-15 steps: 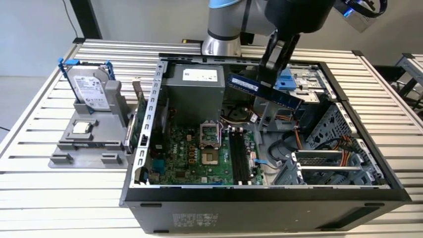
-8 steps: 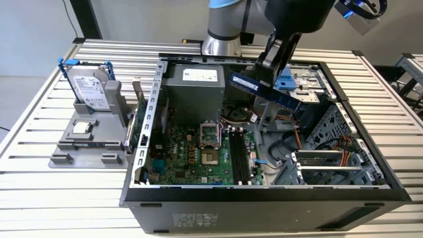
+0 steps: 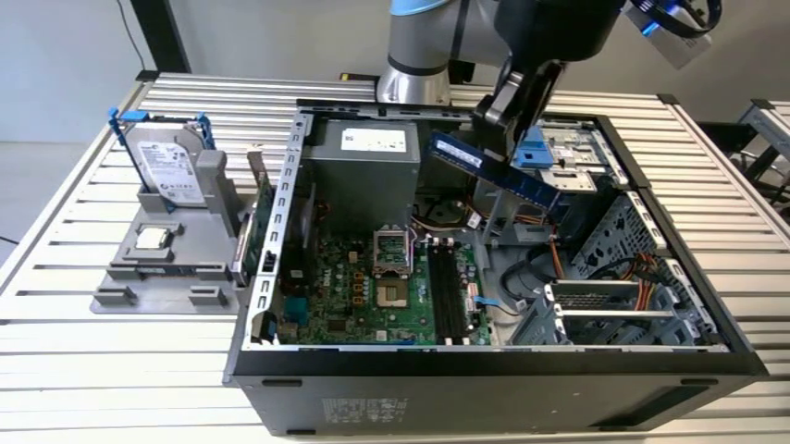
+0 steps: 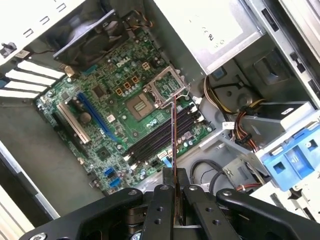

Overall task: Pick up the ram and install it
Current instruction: 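Insert the ram into the slot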

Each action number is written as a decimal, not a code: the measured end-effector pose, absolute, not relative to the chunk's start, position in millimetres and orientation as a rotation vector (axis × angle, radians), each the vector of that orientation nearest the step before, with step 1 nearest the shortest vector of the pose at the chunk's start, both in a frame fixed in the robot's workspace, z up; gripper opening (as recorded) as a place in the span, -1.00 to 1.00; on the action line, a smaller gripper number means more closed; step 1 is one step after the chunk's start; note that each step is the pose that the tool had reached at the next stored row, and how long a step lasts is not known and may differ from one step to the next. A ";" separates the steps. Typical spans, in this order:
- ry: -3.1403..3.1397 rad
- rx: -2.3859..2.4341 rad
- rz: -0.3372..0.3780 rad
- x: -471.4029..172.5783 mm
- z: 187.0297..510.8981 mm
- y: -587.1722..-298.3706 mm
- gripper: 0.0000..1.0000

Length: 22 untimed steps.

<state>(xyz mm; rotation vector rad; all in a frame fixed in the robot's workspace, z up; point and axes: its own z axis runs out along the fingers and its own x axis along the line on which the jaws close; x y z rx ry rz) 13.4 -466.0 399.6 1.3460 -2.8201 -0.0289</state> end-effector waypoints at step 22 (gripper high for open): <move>-2.969 0.983 -0.032 13.3 399.6 -466.1 -1.00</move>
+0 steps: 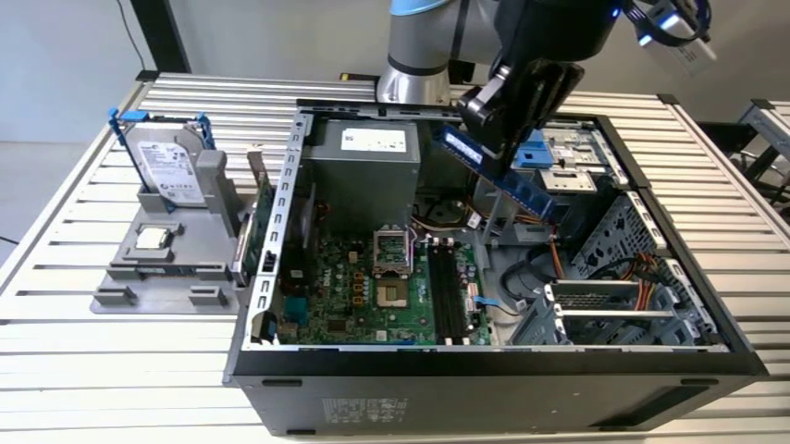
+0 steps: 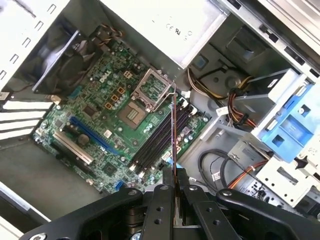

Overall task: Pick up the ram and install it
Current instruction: 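Insert the ram into the slot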

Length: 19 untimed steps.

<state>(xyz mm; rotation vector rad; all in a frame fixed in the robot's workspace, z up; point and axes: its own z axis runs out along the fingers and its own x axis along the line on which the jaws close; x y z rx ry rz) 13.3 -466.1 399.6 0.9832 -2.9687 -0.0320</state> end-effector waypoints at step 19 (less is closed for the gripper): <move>-3.057 0.670 -0.034 13.3 399.6 -466.0 -1.00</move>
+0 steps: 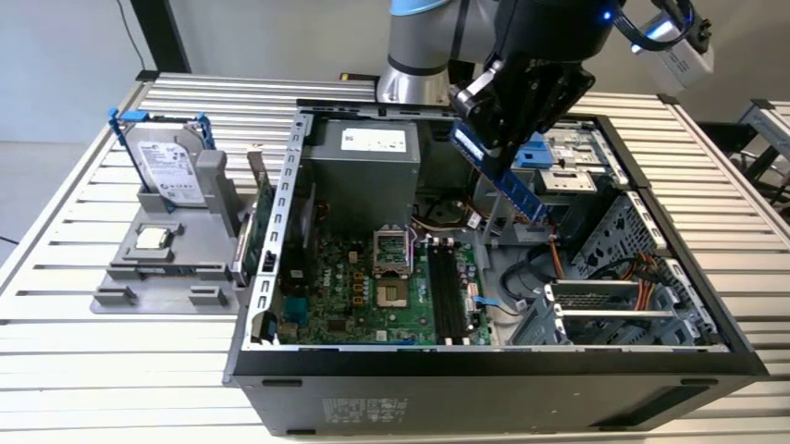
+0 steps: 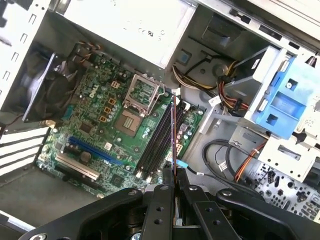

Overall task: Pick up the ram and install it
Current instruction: 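Insert the ram into the slot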

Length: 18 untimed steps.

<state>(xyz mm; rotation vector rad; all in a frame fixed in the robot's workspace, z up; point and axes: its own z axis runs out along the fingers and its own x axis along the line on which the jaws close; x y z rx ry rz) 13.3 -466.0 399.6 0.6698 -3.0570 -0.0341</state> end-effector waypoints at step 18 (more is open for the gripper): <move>-3.119 0.286 -0.036 13.3 399.5 -466.0 -1.00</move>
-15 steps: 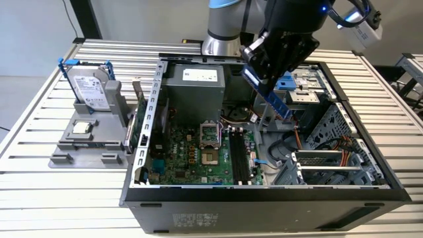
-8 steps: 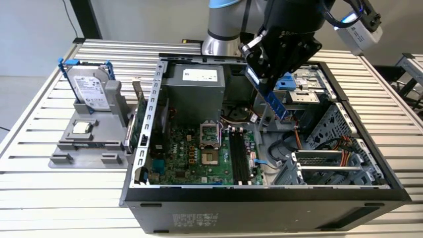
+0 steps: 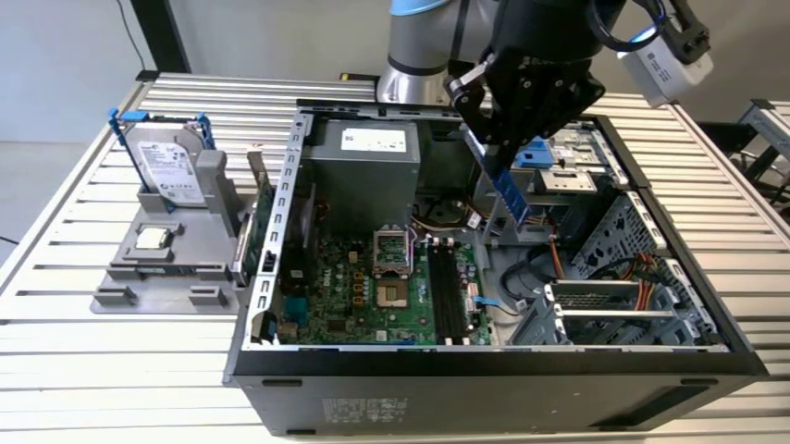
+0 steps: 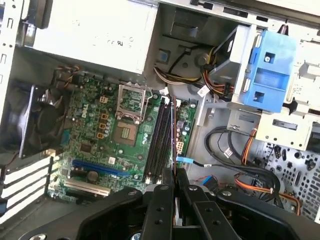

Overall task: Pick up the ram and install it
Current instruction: 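Insert the ram into the slot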

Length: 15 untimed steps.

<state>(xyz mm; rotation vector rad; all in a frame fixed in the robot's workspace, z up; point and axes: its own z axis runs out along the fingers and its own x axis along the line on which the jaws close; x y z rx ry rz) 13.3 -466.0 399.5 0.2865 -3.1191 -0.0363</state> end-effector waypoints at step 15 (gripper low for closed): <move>-3.133 0.069 -0.037 13.3 399.5 -466.0 -1.00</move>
